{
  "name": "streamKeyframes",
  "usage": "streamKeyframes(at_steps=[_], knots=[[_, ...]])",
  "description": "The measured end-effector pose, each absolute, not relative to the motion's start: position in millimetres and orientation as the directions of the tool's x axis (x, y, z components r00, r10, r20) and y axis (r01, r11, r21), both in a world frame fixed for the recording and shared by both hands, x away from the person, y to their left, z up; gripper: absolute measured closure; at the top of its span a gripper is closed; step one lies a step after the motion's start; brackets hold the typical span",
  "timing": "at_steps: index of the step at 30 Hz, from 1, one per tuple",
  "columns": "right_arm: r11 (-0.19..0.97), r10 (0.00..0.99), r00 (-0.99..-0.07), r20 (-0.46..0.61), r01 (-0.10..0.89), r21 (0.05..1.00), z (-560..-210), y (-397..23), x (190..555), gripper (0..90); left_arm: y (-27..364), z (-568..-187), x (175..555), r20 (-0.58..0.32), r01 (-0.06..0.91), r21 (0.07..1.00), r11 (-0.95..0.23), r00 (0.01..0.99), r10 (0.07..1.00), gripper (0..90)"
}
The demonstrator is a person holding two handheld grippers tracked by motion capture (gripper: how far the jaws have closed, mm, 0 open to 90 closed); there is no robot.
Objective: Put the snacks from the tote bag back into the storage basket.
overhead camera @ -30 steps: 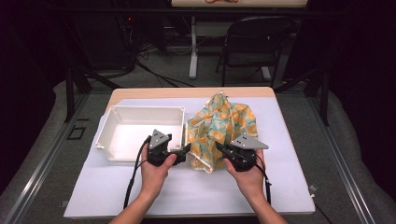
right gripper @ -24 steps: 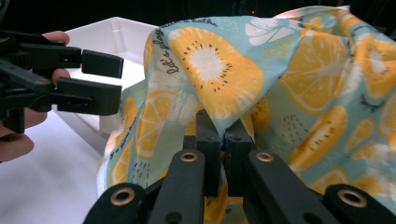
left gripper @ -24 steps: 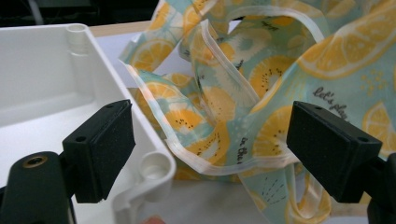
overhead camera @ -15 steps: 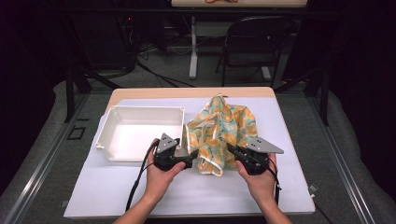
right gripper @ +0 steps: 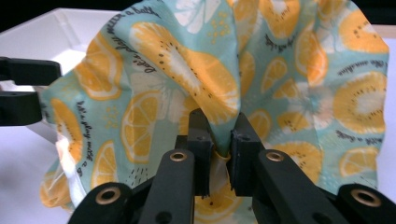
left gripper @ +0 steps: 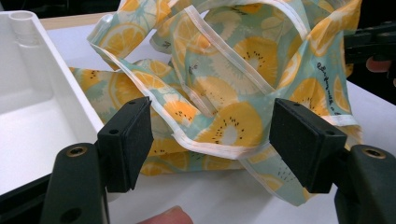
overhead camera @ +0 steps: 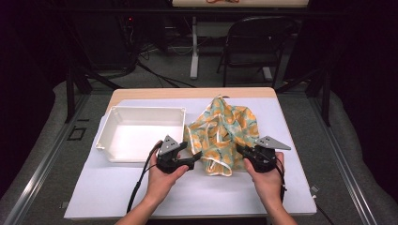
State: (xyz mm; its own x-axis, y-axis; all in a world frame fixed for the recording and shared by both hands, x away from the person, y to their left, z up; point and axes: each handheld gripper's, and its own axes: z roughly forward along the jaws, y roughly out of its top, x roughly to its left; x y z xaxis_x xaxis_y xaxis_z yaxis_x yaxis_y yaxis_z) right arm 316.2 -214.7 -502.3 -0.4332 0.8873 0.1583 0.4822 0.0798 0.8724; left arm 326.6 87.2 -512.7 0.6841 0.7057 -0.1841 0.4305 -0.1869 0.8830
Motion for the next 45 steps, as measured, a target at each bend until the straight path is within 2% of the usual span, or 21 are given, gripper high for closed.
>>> streamKeyframes(at_steps=[8, 11, 12, 13, 14, 15, 17, 21, 25, 28, 29, 34, 35, 36, 37, 38, 39, 40, 42, 44, 45], knots=[[0.073, 0.888, -0.431, 0.161, 0.478, 0.876, -501.7, -216.0, 316.0, 81.6, 71.3, -517.0, 320.2, -0.126, 0.395, 0.878, -0.272, 0.737, 0.664, 31.5], [0.074, 0.886, -0.436, 0.159, 0.47, 0.88, -500.1, -217.1, 315.1, 80.9, 69.5, -517.9, 319.1, -0.116, 0.377, 0.881, -0.286, 0.757, 0.643, 52.1], [0.063, 0.881, -0.443, 0.165, 0.455, 0.888, -498.0, -217.5, 314.0, 79.2, 69.5, -517.5, 319.2, -0.119, 0.376, 0.881, -0.289, 0.765, 0.632, 67.0], [0.063, 0.881, -0.443, 0.165, 0.455, 0.888, -498.0, -217.5, 314.0, 79.2, 69.6, -517.3, 319.3, -0.123, 0.375, 0.881, -0.289, 0.771, 0.625, 67.0], [0.057, 0.878, -0.448, 0.169, 0.449, 0.892, -496.9, -217.4, 313.4, 77.7, 69.6, -516.6, 319.3, -0.127, 0.375, 0.879, -0.293, 0.778, 0.616, 73.4], [0.047, 0.877, -0.451, 0.166, 0.425, 0.904, -492.2, -217.8, 310.9, 71.1, 69.4, -516.0, 319.4, -0.123, 0.37, 0.88, -0.297, 0.782, 0.611, 83.9], [0.045, 0.875, -0.457, 0.159, 0.403, 0.914, -488.3, -218.5, 308.7, 67.8, 69.4, -514.3, 318.5, -0.127, 0.369, 0.883, -0.289, 0.782, 0.611, 88.5], [0.049, 0.855, -0.512, 0.083, 0.237, 0.97, -458.1, -218.3, 290.1, 61.5, 70.0, -504.2, 316.9, -0.125, 0.352, 0.893, -0.279, 0.791, 0.598, 90.0], [0.08, 0.796, -0.602, 0.058, 0.199, 0.977, -447.8, -207.8, 282.2, 56.9, 67.9, -490.1, 313.2, -0.12, 0.324, 0.911, -0.257, 0.802, 0.586, 90.0], [0.142, 0.741, -0.671, 0.031, 0.202, 0.969, -447.5, -189.9, 280.7, 43.4, 65.5, -481.5, 308.7, -0.112, 0.303, 0.921, -0.244, 0.806, 0.581, 90.0], [0.198, 0.723, -0.691, -0.004, 0.202, 0.959, -451.9, -178.9, 282.2, 33.9, 64.5, -479.3, 306.7, -0.104, 0.299, 0.924, -0.238, 0.796, 0.596, 90.0], [0.31, 0.72, -0.689, -0.084, 0.211, 0.927, -463.5, -164.0, 285.6, 25.6, 66.6, -470.4, 304.4, -0.142, 0.306, 0.93, -0.205, 0.812, 0.567, 90.0], [0.33, 0.722, -0.684, -0.106, 0.205, 0.921, -465.8, -161.4, 285.8, 27.7, 66.3, -469.5, 303.8, -0.148, 0.305, 0.933, -0.192, 0.81, 0.568, 90.0], [0.347, 0.733, -0.666, -0.138, 0.192, 0.918, -468.1, -158.9, 285.4, 34.4, 67.5, -468.6, 304.3, -0.155, 0.306, 0.931, -0.199, 0.825, 0.544, 90.0], [0.356, 0.744, -0.65, -0.155, 0.189, 0.915, -469.0, -157.9, 285.1, 44.6, 66.5, -468.4, 303.2, -0.15, 0.301, 0.935, -0.19, 0.817, 0.557, 90.0], [0.357, 0.76, -0.628, -0.166, 0.191, 0.914, -469.9, -158.7, 285.5, 64.6, 66.8, -468.1, 302.8, -0.151, 0.299, 0.936, -0.186, 0.818, 0.555, 87.5], [0.357, 0.76, -0.628, -0.166, 0.191, 0.914, -469.9, -158.7, 285.5, 64.6, 67.3, -468.2, 302.7, -0.154, 0.298, 0.938, -0.178, 0.817, 0.556, 87.5], [0.343, 0.765, -0.625, -0.154, 0.193, 0.919, -469.7, -160.8, 286.0, 73.1, 68.5, -468.1, 302.8, -0.155, 0.297, 0.939, -0.174, 0.817, 0.556, 83.8], [0.302, 0.785, -0.607, -0.126, 0.198, 0.932, -467.6, -167.7, 286.7, 82.5, 70.9, -468.7, 303.4, -0.154, 0.289, 0.945, -0.155, 0.808, 0.569, 69.9], [0.192, 0.824, -0.565, -0.045, 0.203, 0.96, -462.8, -184.4, 287.5, 86.1, 74.8, -470.3, 305.1, -0.152, 0.286, 0.948, -0.142, 0.796, 0.586, 61.7], [0.192, 0.824, -0.565, -0.045, 0.203, 0.96, -462.8, -184.4, 287.5, 86.1, 76.2, -471.5, 306.0, -0.157, 0.29, 0.948, -0.129, 0.782, 0.603, 61.7]])
